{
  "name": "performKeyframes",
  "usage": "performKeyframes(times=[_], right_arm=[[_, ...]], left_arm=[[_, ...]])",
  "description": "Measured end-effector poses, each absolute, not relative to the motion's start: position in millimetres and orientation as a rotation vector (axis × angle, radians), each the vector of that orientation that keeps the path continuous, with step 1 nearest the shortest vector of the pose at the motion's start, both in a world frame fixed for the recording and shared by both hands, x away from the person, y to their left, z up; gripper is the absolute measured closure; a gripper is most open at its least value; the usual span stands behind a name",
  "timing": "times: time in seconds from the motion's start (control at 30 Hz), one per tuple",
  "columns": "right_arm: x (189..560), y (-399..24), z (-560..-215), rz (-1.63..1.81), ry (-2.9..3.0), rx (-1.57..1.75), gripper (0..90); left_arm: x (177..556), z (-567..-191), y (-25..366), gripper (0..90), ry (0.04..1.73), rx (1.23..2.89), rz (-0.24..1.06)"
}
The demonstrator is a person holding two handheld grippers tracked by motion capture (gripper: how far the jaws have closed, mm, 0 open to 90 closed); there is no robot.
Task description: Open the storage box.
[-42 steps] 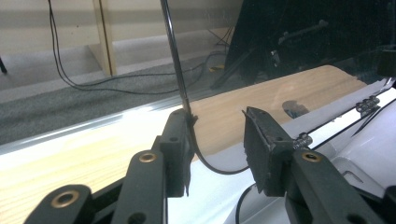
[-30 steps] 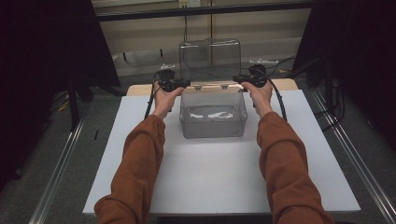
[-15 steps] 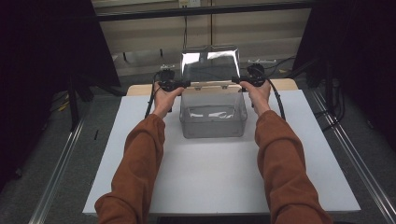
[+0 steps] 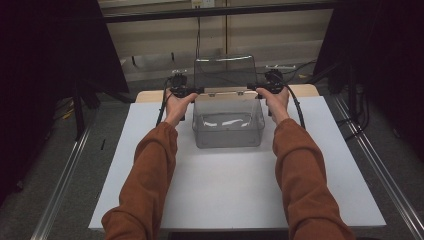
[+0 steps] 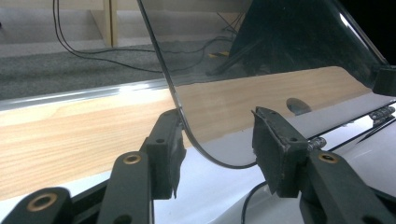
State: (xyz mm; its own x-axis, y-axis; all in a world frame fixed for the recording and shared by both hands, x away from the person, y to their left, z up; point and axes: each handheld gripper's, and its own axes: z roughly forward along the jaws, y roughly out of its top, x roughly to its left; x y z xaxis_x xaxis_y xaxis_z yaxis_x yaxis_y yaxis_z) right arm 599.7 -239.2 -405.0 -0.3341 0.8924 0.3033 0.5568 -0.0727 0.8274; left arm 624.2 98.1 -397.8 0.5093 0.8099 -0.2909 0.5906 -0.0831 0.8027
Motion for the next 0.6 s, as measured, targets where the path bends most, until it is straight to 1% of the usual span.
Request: performKeyframes(times=[0.1,0.3,0.4,0.6], right_arm=[[599.8,-238.0,-407.3,1.379,1.864,1.574,51.2],[600.8,-237.1,-409.8,1.394,1.857,1.590,49.2],[600.8,-235.1,-412.0,1.397,1.867,1.579,44.1],[600.9,-234.0,-413.2,1.405,1.852,1.596,43.8]], left_arm=[[624.8,-398.9,98.8,52.5,1.182,1.769,0.265],[625.8,-401.1,99.6,51.2,1.203,1.752,0.239],[626.0,-402.9,98.5,51.1,1.220,1.731,0.231],[626.4,-403.4,99.3,50.9,1.219,1.733,0.230]])
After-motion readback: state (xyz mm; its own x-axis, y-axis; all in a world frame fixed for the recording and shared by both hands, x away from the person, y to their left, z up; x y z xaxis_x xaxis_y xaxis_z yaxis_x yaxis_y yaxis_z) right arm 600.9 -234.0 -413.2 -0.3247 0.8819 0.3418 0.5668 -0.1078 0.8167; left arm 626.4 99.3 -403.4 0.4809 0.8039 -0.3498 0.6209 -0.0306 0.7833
